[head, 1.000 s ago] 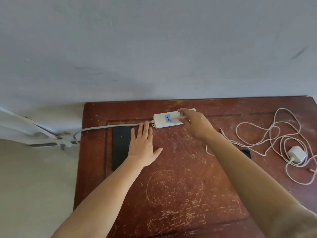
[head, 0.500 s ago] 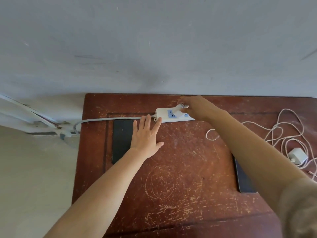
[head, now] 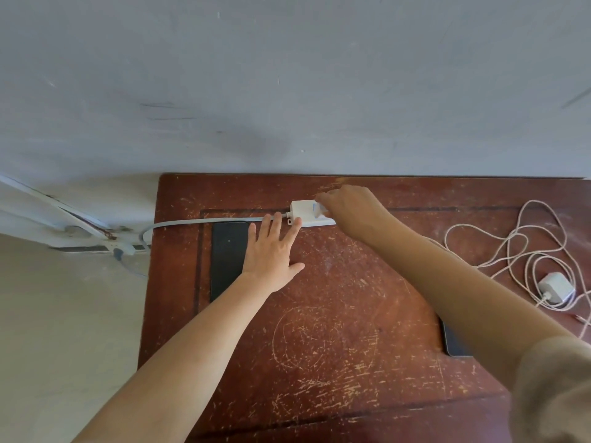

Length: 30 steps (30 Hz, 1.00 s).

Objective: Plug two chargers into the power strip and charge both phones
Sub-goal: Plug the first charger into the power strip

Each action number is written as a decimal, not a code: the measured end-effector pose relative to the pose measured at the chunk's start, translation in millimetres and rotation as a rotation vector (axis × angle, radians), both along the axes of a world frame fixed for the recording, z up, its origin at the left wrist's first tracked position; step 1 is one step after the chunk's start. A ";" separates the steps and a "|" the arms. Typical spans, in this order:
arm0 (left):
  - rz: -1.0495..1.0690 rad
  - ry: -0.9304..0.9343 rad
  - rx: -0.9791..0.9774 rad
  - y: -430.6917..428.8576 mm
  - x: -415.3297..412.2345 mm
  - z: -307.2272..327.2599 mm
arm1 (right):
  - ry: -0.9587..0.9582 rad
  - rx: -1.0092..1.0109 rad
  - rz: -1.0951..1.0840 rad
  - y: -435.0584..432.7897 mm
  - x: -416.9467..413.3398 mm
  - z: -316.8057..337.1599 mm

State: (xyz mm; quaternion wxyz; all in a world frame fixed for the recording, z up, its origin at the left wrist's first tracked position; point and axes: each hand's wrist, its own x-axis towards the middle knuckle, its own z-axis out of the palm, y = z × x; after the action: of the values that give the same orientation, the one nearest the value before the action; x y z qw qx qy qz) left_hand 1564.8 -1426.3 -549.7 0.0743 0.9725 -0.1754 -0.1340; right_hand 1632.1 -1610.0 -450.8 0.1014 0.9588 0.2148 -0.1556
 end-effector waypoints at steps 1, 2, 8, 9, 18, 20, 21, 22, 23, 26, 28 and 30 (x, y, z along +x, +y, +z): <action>0.000 0.000 0.005 0.5 -0.2 -0.3 | -0.009 -0.001 -0.007 -2.1 -1.6 -1.0; 0.003 0.001 0.011 0.7 -0.2 -0.7 | -0.020 -0.004 -0.019 -5.5 -2.1 -0.9; 0.011 0.000 0.012 -0.9 1.6 0.2 | -0.052 -0.116 0.147 0.0 -7.6 -5.0; 0.013 0.001 0.012 -1.0 1.7 0.6 | -0.040 -0.120 0.150 4.9 -6.1 -7.9; 0.012 0.020 0.039 -0.6 2.8 -1.5 | 0.030 0.100 -0.068 -1.3 2.2 -27.6; 0.000 0.033 0.059 -0.3 2.6 0.4 | 0.008 0.126 -0.072 -1.7 -3.1 -31.3; -0.009 0.043 0.073 0.0 3.2 2.6 | -0.001 0.137 -0.081 -2.1 -4.6 -31.6; -0.023 0.060 0.092 1.0 4.7 5.8 | -0.003 0.147 -0.095 -2.3 -5.2 -30.9; -0.042 0.082 0.113 1.9 7.4 10.4 | 0.003 0.148 -0.114 -1.3 -5.2 -29.9; -0.094 0.168 0.166 5.7 16.4 32.2 | 0.044 0.082 -0.166 7.9 -5.0 -20.8; -0.068 0.191 0.178 11.2 14.1 45.5 | 0.045 0.078 -0.212 12.9 -11.0 -19.3; -0.012 0.196 0.156 18.7 1.0 54.0 | -0.025 0.169 -0.285 10.2 -28.0 -16.4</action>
State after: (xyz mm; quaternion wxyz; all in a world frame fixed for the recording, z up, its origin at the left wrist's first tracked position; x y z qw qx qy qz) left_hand 1565.8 -1407.6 -495.7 0.0144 0.9565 -0.1621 -0.2421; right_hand 1604.0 -1599.8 -467.1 0.0000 0.9866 0.0875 -0.1380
